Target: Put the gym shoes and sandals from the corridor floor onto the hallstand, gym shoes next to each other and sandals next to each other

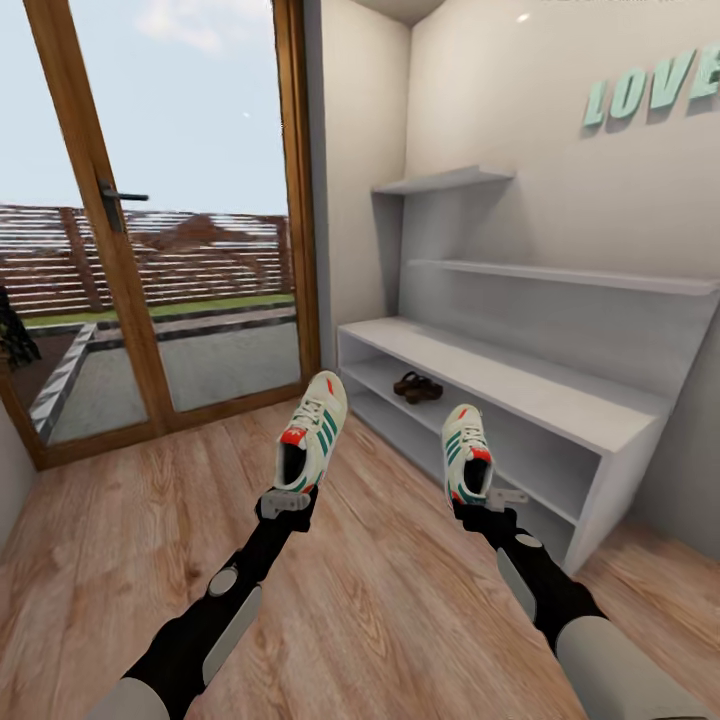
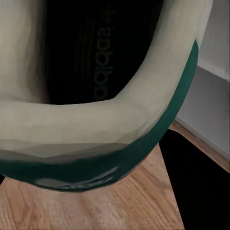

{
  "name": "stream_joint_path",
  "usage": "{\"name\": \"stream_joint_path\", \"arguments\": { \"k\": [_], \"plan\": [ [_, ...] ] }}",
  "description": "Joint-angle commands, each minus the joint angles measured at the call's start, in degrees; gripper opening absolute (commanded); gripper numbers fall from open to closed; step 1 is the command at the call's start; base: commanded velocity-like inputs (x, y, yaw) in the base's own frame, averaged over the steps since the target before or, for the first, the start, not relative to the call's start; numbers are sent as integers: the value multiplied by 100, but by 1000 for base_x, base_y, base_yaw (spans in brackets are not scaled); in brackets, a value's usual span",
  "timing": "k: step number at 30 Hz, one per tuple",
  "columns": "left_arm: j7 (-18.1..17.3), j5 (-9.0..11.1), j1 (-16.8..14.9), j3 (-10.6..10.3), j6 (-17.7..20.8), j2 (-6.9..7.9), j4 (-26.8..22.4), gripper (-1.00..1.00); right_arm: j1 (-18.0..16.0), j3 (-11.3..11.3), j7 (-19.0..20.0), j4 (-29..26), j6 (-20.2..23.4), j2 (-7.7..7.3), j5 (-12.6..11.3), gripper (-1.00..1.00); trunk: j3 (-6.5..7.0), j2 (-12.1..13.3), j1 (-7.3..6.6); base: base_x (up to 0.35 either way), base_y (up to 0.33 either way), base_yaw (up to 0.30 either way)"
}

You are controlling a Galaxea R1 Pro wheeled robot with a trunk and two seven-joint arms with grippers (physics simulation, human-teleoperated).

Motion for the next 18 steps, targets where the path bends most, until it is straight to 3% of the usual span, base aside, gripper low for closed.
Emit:
{"name": "stream_joint_path", "arguments": {
  "k": [1, 3, 6, 7, 12, 18],
  "plan": [
    [-19, 60, -4, -18, -23, 6, 23, -100, -3, 27, -7, -8, -6, -6, -62, -100, -6, -3, -1, 34, 27, -270],
    [-21, 49, -4, -18, -59, 6, 134, -100, -3, 26, -7, 16, -482, -4, -70, -100, -6, -3, -1, 14, 11, -146],
    [-22, 48, -4, -18, -302, 6, 225, -100, -3, 28, -35, 52, -1869, 1, -69, -100, -6, -3, -1, 4, 3, -43],
    [-22, 49, -4, -18, -341, 6, 232, -100, -3, 27, -37, 56, -2054, 2, -67, -100, -6, -3, -1, 1, 1, -12],
    [-22, 51, -4, -18, -405, 6, 243, -100, -3, 33, -41, 62, -2349, 3, -64, -100, -6, -3, -1, 4, 2, -3],
    [-22, 51, -4, -12, -410, 6, 244, -100, -3, 34, -42, 63, -2376, 3, -65, -100, -6, -3, -1, 95, 233, 0]
  ]
}}
